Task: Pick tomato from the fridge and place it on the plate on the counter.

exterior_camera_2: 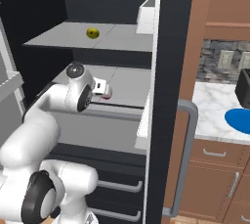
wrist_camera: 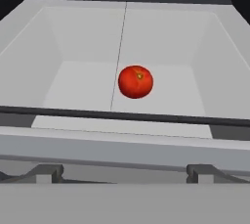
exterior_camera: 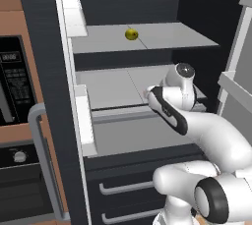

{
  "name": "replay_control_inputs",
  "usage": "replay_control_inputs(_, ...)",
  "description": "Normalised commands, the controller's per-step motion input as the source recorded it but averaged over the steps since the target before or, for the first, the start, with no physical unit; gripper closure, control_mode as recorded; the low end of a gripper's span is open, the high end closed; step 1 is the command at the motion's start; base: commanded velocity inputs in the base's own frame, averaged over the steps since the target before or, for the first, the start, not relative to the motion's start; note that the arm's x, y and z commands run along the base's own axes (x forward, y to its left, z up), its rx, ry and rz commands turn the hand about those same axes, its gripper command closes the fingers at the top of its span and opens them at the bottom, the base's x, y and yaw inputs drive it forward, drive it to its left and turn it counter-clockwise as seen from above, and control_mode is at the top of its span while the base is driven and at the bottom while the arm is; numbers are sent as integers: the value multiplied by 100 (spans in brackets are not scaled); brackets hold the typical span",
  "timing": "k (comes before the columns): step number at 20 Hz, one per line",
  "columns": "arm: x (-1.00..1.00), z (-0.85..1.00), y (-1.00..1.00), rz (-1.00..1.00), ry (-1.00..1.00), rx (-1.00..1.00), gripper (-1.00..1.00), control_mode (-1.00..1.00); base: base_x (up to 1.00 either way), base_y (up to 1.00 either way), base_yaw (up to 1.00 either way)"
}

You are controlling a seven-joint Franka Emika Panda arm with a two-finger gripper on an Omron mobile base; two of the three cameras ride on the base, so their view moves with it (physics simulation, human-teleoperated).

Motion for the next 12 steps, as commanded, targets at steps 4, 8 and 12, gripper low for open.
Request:
replay_control_inputs(4, 39, -16, 0, 0, 4, 0, -100, -100, 0, 0, 0)
replay_control_inputs(8, 38, -28, 0, 0, 3, 0, -100, -100, 0, 0, 0)
replay_control_inputs(12, 47, -25, 0, 0, 0, 0, -100, -100, 0, 0, 0)
